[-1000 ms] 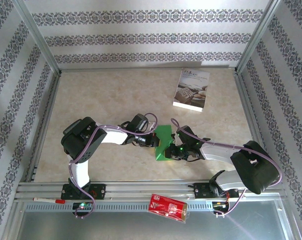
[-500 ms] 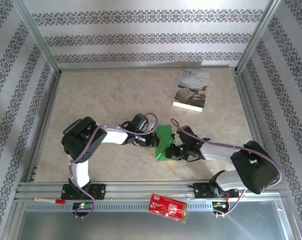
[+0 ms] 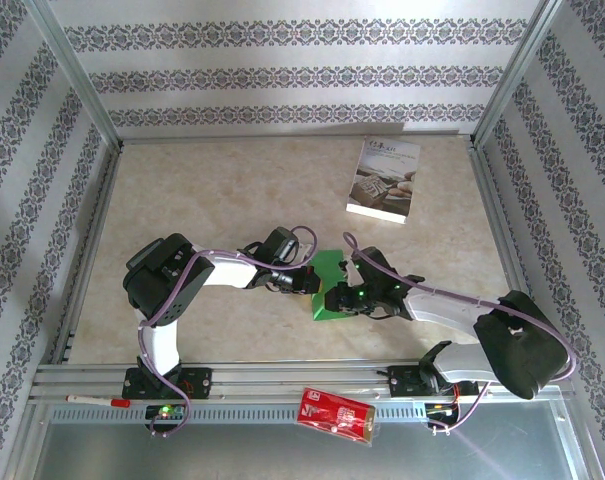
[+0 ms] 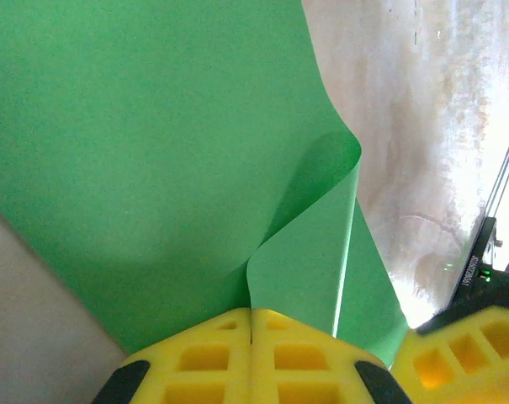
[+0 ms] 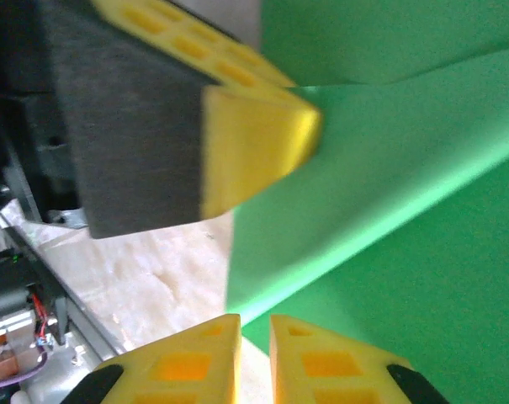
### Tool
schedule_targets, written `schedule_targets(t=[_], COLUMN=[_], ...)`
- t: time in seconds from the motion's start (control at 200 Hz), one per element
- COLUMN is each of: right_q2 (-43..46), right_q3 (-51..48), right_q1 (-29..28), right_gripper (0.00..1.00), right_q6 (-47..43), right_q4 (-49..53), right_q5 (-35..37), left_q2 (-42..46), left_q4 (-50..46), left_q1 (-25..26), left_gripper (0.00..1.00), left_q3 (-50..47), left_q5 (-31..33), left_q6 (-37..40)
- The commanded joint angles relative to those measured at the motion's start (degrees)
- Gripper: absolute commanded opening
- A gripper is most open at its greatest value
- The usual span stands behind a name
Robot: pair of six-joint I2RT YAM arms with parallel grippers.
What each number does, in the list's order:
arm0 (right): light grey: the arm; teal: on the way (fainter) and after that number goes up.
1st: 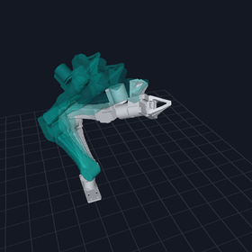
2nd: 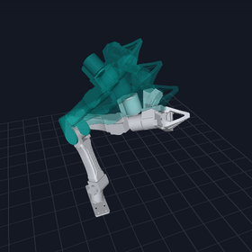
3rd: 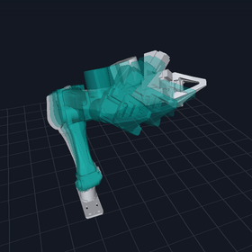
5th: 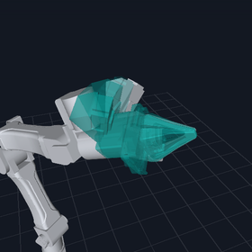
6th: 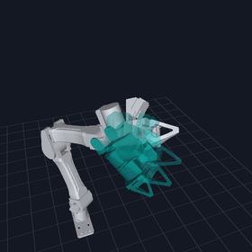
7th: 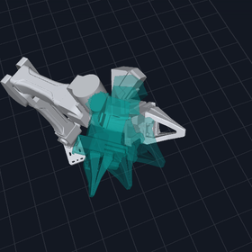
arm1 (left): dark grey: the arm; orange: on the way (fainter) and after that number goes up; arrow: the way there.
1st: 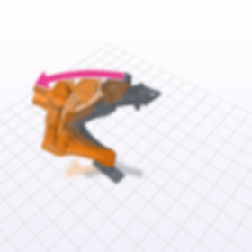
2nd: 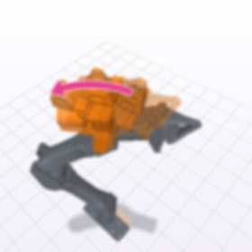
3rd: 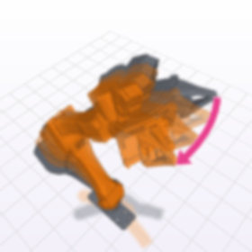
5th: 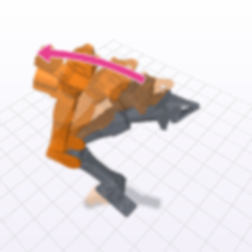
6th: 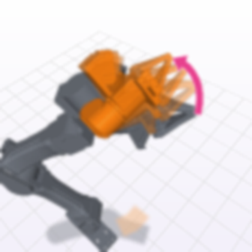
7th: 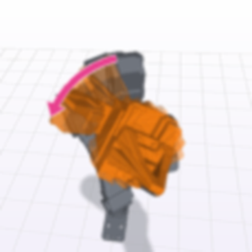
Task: Fold a paper plane with a square sheet of paper (pick it up from the middle)
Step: Fold the triangle a second time at the center of the table.
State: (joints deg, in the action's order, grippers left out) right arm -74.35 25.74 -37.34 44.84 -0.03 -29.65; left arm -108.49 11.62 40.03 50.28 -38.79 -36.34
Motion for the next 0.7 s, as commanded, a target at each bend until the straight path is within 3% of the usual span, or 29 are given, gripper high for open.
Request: schedule_targets(t=[0.0,0.255,0.694], right_q2=[-0.55,-4.88,-10.72], right_q3=[1.27,2.26,1.31], right_q1=[-1.93,-5.57,-6.03], right_gripper=[0.17,0.16,0.15], right_q6=[3.31,5.14,4.27], right_q4=[-4.06,-8.42,-10.91], right_q5=[-0.15,0.97,1.60], left_q2=[-4.54,-4.80,-4.63], left_q4=[-6.51,-6.43,-6.24], left_q1=[1.39,1.38,1.37], left_gripper=[0.00,0.00,0.00], left_q3=[-1.32,-1.17,-1.26], left_q5=[6.05,6.09,5.83], left_q6=[2.25,1.93,1.89])
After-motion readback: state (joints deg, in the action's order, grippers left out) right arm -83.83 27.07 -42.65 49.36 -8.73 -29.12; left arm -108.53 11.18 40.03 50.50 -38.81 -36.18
